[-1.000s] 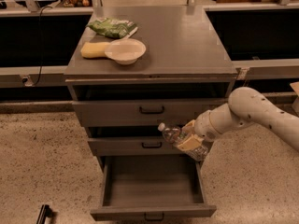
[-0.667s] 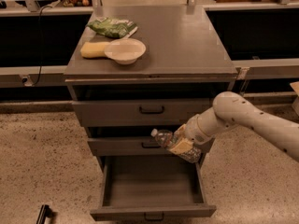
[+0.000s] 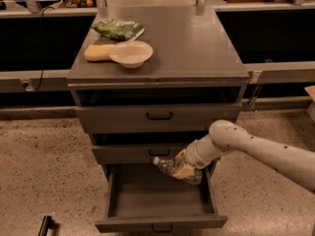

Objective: Place water bottle into bottom drawer

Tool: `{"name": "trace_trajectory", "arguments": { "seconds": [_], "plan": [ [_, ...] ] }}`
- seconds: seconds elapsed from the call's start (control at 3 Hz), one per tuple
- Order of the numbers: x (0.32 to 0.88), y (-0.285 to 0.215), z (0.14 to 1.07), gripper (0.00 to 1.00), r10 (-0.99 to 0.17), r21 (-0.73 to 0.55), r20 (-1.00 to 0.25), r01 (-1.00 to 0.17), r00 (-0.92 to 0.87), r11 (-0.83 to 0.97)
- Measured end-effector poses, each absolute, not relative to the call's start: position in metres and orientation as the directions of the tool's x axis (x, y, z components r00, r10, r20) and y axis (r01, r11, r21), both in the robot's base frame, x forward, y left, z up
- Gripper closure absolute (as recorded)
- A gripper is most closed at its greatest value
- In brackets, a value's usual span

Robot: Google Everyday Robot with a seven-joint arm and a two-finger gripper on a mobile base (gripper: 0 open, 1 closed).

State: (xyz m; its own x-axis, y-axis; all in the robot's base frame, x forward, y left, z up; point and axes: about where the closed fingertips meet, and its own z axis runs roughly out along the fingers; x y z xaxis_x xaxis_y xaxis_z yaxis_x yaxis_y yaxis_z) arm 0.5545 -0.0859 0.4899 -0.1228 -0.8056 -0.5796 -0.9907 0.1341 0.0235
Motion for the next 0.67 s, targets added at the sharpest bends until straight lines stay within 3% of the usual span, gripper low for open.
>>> {"name": "trace_trajectory", "arguments": {
  "seconds": [0.67],
  "plan": [
    [0.565,-0.083,0.439,1.00,-0.828,0.100,-0.542,-0.989,-0.145,0.108]
  ]
}}
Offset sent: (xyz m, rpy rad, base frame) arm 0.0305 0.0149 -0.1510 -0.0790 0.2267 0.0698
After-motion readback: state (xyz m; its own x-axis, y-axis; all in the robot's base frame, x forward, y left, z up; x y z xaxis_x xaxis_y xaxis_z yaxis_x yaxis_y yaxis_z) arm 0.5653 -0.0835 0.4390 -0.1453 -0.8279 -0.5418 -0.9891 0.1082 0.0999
